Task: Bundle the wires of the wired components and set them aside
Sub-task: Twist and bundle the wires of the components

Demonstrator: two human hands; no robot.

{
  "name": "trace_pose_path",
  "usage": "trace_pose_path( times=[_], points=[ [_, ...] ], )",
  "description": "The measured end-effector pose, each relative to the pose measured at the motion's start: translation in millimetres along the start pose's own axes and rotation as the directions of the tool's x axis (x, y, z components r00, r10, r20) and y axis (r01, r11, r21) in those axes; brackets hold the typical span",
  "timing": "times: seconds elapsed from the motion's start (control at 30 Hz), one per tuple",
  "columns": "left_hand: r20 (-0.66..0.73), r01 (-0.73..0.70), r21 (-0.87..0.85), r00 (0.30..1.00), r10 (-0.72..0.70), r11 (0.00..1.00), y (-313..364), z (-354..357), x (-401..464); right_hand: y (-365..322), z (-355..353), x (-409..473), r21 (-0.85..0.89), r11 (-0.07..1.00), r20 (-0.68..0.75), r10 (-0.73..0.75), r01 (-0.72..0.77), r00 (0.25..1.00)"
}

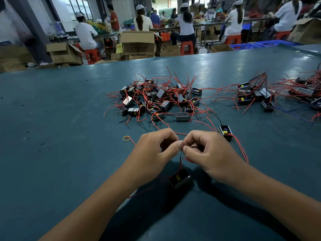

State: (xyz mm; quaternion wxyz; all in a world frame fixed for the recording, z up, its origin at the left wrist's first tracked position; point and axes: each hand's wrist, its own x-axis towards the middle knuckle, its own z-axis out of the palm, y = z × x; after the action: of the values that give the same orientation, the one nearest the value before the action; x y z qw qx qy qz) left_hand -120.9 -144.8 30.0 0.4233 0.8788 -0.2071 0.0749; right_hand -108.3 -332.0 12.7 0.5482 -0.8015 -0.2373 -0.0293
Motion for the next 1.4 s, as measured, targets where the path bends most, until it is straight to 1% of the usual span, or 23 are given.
trace_pose_path(
  times=[0.1, 0.23, 0.33, 0.4, 0.47, 0.53, 0.57, 0.6, 0.63, 0.67, 0.7, 0.73, 0.77, 0.8, 0.83, 0.93, 1.1, 1.23, 1.4],
  points=[
    [0.046, 0.045, -0.041, 0.998, -0.043, 0.998, 0, -1, 1, -2, -1, -1, -0.086, 0.994, 0.008, -0.072, 0.073, 0.997],
    [0.103, 0.191, -0.214, 0.980, -0.173, 0.958, 3, -1, 2, -4, -2, -2, -0.128, 0.984, 0.023, -0.122, 0.124, 0.992],
    [0.153, 0.288, -0.285, 0.955, -0.254, 0.914, 7, -2, 2, -7, -4, -3, -0.232, 0.956, 0.031, -0.174, 0.177, 0.984],
    [0.191, 0.365, -0.346, 0.929, -0.316, 0.864, 8, -4, 2, -11, -4, -3, -0.343, 0.908, 0.048, -0.238, 0.240, 0.970],
    [0.244, 0.459, -0.426, 0.888, -0.390, 0.780, 8, -3, 0, -15, -5, -4, -0.445, 0.842, 0.081, -0.302, 0.306, 0.950],
    [0.291, 0.531, -0.469, 0.847, -0.444, 0.706, 9, -1, -1, -16, -5, -4, -0.490, 0.802, 0.098, -0.339, 0.342, 0.936],
    [0.295, 0.532, -0.477, 0.847, -0.443, 0.700, 8, -1, 0, -16, -5, -4, -0.484, 0.806, 0.095, -0.337, 0.340, 0.937],
    [0.276, 0.499, -0.477, 0.867, -0.416, 0.724, 8, -2, 1, -15, -6, -4, -0.461, 0.825, 0.085, -0.325, 0.327, 0.942],
    [0.228, 0.421, -0.445, 0.907, -0.355, 0.791, 6, -5, 1, -13, -7, -4, -0.424, 0.852, 0.072, -0.308, 0.309, 0.949],
    [0.151, 0.294, -0.361, 0.955, -0.256, 0.885, 4, -9, 1, -12, -9, -4, -0.378, 0.880, 0.058, -0.286, 0.287, 0.956],
    [0.073, 0.133, -0.230, 0.990, -0.119, 0.964, 1, -15, 2, -10, -10, -3, -0.327, 0.907, 0.048, -0.262, 0.263, 0.964],
    [0.027, -0.026, -0.103, 0.999, 0.029, 0.994, 0, -20, 2, -9, -11, -3, -0.276, 0.930, 0.043, -0.242, 0.244, 0.969],
    [0.014, -0.156, -0.005, 0.988, 0.156, 0.988, -2, -23, 2, -8, -11, -2, -0.226, 0.946, 0.044, -0.227, 0.231, 0.973],
    [0.020, -0.250, 0.048, 0.968, 0.249, 0.967, -3, -26, 2, -8, -11, -2, -0.183, 0.957, 0.047, -0.220, 0.224, 0.974],
    [0.030, -0.309, 0.071, 0.951, 0.308, 0.948, -3, -26, 1, -8, -11, -2, -0.148, 0.964, 0.053, -0.215, 0.221, 0.975],
    [0.038, -0.389, 0.105, 0.921, 0.388, 0.915, -3, -25, 3, -7, -11, -3, -0.081, 0.974, 0.086, -0.204, 0.211, 0.975],
    [-0.002, -0.463, 0.196, 0.882, 0.472, 0.865, -5, -24, 5, -4, -12, -2, 0.004, 0.981, 0.112, -0.191, 0.192, 0.975],
    [-0.004, -0.490, 0.225, 0.864, 0.504, 0.842, -5, -24, 5, -4, -11, -2, 0.049, 0.982, 0.142, -0.190, 0.185, 0.972],
    [0.021, -0.490, 0.189, 0.868, 0.496, 0.851, -5, -27, 6, -2, -11, -3, 0.066, 0.982, 0.148, -0.183, 0.175, 0.972]
  ],
)
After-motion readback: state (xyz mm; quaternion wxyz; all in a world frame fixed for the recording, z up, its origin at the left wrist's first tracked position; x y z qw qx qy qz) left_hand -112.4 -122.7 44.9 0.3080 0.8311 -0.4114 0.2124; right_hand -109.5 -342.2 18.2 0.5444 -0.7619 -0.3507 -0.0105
